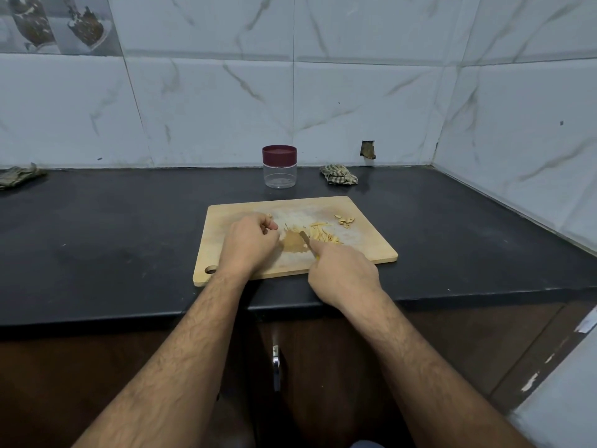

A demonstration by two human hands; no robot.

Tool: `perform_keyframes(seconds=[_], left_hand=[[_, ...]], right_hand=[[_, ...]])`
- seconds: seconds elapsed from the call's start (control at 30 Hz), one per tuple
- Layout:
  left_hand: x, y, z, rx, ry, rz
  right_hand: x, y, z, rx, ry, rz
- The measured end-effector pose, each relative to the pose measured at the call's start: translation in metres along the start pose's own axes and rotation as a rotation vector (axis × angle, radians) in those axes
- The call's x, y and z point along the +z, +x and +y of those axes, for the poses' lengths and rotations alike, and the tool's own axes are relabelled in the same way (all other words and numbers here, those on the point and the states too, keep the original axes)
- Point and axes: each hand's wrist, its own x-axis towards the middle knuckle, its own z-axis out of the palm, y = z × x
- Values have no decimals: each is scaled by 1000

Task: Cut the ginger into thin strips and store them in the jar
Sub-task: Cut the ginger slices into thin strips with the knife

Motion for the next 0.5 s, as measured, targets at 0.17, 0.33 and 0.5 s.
perform_keyframes(seconds=[0.17, 0.33, 0.5], left_hand=[[0, -1, 1, 3, 14, 2], [-1, -1, 3, 2, 36, 2], [-1, -1, 3, 4, 59, 8]], right_hand=[[-1, 6, -14, -50, -7, 22], [2, 19, -28, -52, -78, 5], [3, 18, -17, 5, -80, 35]])
